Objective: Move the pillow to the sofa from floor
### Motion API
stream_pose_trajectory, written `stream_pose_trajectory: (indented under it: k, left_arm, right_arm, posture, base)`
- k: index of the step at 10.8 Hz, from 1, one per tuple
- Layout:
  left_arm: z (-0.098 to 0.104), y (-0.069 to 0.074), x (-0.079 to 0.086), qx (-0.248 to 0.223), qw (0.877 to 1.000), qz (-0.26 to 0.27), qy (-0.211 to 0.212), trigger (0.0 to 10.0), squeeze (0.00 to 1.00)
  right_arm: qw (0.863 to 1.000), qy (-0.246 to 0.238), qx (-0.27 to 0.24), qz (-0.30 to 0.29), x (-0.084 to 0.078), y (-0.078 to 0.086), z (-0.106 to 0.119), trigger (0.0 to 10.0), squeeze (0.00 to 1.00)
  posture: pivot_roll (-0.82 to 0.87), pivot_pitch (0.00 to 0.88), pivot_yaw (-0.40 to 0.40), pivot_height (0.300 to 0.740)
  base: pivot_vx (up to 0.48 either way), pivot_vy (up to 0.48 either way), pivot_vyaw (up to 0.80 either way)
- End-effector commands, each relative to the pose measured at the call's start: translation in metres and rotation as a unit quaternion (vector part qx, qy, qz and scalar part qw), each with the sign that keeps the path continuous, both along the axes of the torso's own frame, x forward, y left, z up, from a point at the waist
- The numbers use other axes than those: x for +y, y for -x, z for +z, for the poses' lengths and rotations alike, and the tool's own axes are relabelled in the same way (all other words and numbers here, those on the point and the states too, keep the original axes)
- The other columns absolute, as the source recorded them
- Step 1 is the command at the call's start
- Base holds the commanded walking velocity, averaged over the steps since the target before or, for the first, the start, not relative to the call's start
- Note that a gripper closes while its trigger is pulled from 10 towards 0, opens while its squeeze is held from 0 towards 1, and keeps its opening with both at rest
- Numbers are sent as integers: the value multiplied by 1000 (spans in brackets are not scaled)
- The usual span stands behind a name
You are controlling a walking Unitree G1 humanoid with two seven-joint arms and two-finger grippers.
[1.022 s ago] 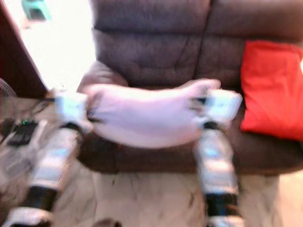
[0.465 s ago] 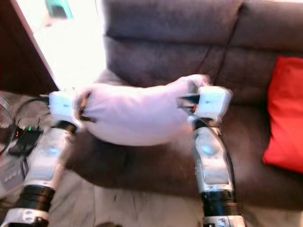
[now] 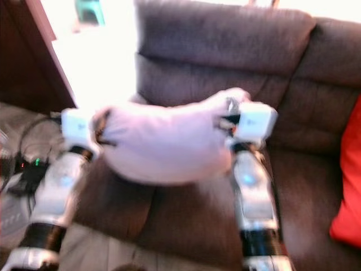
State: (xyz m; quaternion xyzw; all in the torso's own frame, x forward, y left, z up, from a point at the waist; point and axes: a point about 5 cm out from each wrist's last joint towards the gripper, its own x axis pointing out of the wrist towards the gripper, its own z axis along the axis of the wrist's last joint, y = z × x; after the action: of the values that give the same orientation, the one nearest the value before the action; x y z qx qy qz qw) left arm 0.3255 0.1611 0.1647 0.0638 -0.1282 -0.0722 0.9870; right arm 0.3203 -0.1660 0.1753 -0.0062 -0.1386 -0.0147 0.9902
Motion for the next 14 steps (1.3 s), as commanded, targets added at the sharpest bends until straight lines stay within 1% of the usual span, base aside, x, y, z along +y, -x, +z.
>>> stream_pose_trajectory:
  k: [1, 3, 4, 5, 6, 7, 8, 9, 10, 11, 12, 13, 14]
  left_arm:
    - [17, -1, -10, -38, 999, -21, 0, 10000, 0]
    - [17, -1, -11, -38, 999, -26, -1, 10000, 0]
    - [18, -1, -13, -35, 999, -35, 13, 10000, 0]
    - [20, -4, -12, -24, 998, -31, 46, 10000, 0]
    - [23, -6, -12, -16, 995, -37, 87, 10000, 0]
    - [24, -6, -23, 26, 986, -116, 117, 10000, 0]
    - [22, 2, -36, 57, 974, -200, 92, 10000, 0]
    - [20, 6, -40, 75, 969, -223, 71, 10000, 0]
    - [16, 9, -40, 90, 966, -231, 68, 10000, 0]
    - [12, 13, -42, 108, 962, -244, 58, 10000, 0]
    - [9, 16, -44, 120, 957, -259, 54, 10000, 0]
    - [5, 25, -49, 140, 947, -286, 43, 10000, 0]
    - [5, 28, -50, 141, 946, -288, 44, 10000, 0]
  right_arm:
    - [1000, 2, -23, -7, -5, 2, 9, 10000, 0]
    - [1000, 0, -22, -7, -5, 2, 9, 10000, 0]
    - [1000, 2, -17, -11, -5, 0, 8, 10000, 0]
    - [1000, -1, -6, -30, -10, -5, 8, 10000, 0]
    - [998, 7, 9, -55, -17, -11, 7, 10000, 0]
    - [998, -5, 13, -63, -23, -23, 13, 10000, 0]
    - [996, 17, 40, -76, -25, -37, 13, 10000, 0]
    - [995, 8, 50, -84, -26, -52, 19, 10000, 0]
    - [994, 7, 62, -90, -26, -63, 22, 10000, 0]
    - [992, 0, 93, -82, -24, -72, 19, 10000, 0]
    - [991, -3, 110, -74, -23, -77, 17, 10000, 0]
    - [990, 8, 130, -54, -16, -85, 18, 10000, 0]
    - [990, 11, 136, -43, -13, -88, 19, 10000, 0]
  posture:
    - [56, 80, -26, 740]
    - [56, 79, -25, 740]
    - [57, 78, -27, 740]
    - [58, 76, -28, 740]
    - [54, 75, -28, 740]
    - [56, 74, -28, 740]
    - [60, 71, -30, 740]
    - [71, 69, -33, 740]
    - [76, 69, -37, 740]
    - [79, 70, -42, 740]
    - [82, 73, -48, 740]
    - [93, 83, -60, 740]
    - [100, 90, -66, 740]
  base:
    - [439, 0, 0]
    - [375, 0, 0]
    - [0, 0, 0]
    - [0, 0, 0]
    - [0, 0, 0]
    - [0, 0, 0]
    - [0, 0, 0]
    - [0, 0, 0]
    - [0, 0, 0]
    - [0, 0, 0]
    - [0, 0, 0]
    - [0, 0, 0]
    - [0, 0, 0]
